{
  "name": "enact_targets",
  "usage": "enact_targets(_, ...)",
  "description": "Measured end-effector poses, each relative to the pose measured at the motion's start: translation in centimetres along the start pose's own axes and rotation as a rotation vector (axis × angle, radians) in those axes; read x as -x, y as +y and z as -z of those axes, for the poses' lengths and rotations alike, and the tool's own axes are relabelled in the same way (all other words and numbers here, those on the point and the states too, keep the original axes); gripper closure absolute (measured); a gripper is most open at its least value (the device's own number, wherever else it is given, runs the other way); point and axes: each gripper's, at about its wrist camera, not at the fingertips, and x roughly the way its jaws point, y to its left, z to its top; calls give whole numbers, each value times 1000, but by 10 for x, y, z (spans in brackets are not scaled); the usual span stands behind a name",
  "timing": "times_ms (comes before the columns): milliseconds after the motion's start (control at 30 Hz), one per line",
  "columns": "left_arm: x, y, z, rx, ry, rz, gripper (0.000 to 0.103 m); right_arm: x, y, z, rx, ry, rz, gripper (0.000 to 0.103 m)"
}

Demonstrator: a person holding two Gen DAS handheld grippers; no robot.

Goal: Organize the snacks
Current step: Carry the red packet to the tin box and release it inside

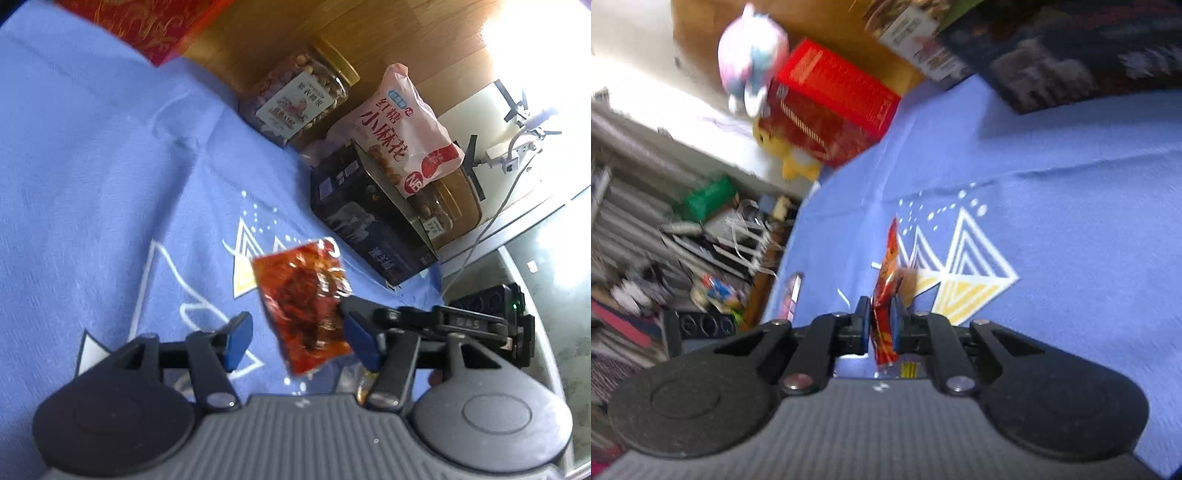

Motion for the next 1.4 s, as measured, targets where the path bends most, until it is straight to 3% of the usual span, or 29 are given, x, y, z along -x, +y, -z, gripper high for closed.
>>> enact_targets(267,-19,-16,-11,37,33,119,48,37,-29,2,-191,-130,-216,90)
enact_targets(300,-21,-21,-12,28,36,135,49,39,-29,2,-197,-138,-228,90)
enact_targets(433,-42,-51,-20,-38,77,166,71,48,-29,-3,-201,-173,-254,90)
enact_targets(633,-70,-93,-44,-163,90,146,77,79,-34,-18,-184,-279,-240,89)
enact_targets(800,-103,-136,-78,-310,63,95,77,101,-13,-47,-20,-409,-95,88)
enact_targets(1000,-154,-160,-109,-409,41,-3,76,97,1,-82,169,-543,165,84)
enact_targets(1200,-185,-157,-118,-441,32,-95,75,67,1,-94,368,-583,425,78)
enact_targets(1400,-193,-157,-113,-476,17,-154,73,53,-1,-89,446,-614,532,70)
